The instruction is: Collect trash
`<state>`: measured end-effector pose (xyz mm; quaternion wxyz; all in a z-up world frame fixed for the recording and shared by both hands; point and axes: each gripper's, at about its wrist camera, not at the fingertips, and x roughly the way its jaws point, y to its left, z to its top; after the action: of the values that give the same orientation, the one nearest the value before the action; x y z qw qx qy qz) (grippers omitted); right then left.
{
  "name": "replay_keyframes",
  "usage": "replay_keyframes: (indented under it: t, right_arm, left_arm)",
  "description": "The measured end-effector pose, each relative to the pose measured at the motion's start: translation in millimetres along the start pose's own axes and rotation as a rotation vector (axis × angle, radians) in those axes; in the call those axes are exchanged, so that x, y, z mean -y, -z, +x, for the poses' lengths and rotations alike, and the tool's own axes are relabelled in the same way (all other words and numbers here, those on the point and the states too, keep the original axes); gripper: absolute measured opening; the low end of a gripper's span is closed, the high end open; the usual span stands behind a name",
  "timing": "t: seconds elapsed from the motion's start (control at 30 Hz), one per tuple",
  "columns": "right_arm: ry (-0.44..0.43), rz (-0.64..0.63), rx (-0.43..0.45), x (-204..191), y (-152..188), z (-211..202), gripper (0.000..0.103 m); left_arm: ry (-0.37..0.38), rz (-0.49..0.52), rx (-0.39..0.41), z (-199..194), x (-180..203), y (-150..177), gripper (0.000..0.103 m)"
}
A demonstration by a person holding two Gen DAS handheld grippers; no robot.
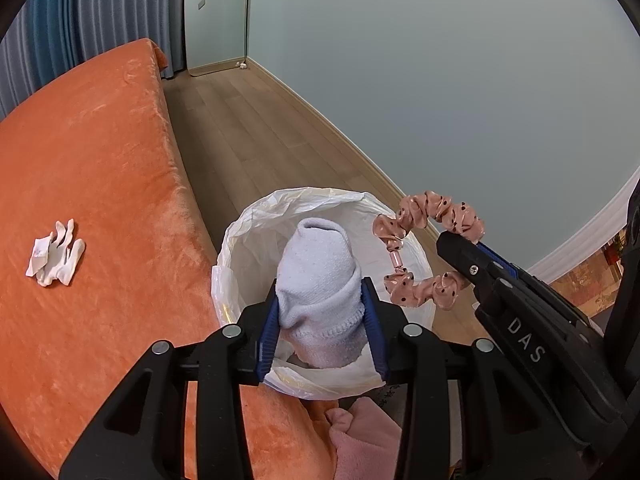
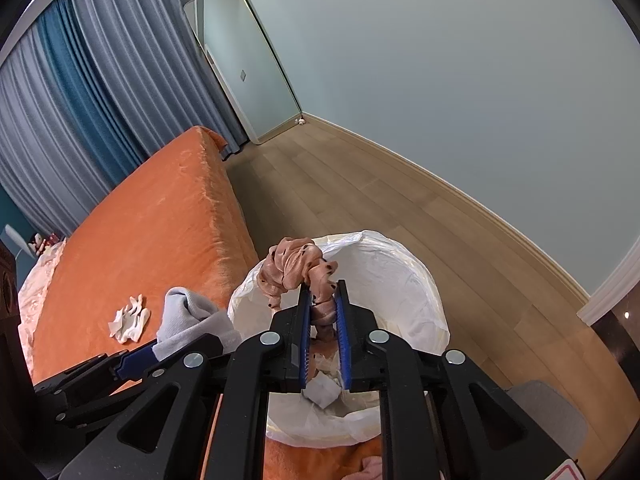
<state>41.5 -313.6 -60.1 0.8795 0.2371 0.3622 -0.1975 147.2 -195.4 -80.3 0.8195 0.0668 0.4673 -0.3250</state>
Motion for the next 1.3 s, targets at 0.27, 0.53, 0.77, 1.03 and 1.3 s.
replay_keyframes:
  t: [0.27,0.53,0.77,1.03,1.3]
  right_arm:
    - [0.006,0.023,-0.009,0.9,-0.2,5.1,0.027]
    - [0.002,-0.002,-0.019,-10.7,2.2,4.2,0.027]
    - [-0.008,-0.034,-0.033,-33.1,8.7,6.1,0.027]
    - [-0.039,-0.095,-0.068,-71.6,24.9,15.0,0.028]
    - [-0.082,-0.189,-0.119,-133.5,46.7,36.3,0.028]
  left_arm:
    - [-0.022,-0.041,0.011,-1.1,-12.3,-1.8,0.055]
    - [-0.029,-0.065,0.017,-7.8,-27.0,3.0,0.055]
    - [-0.04,-0.106,0.029,-20.2,-50.5,6.9,0.055]
    - [-0.074,-0.177,0.052,-39.5,-96.8,16.9,0.056]
    - [-0.122,-0.262,0.067,-54.0,-160.4,28.4,0.056]
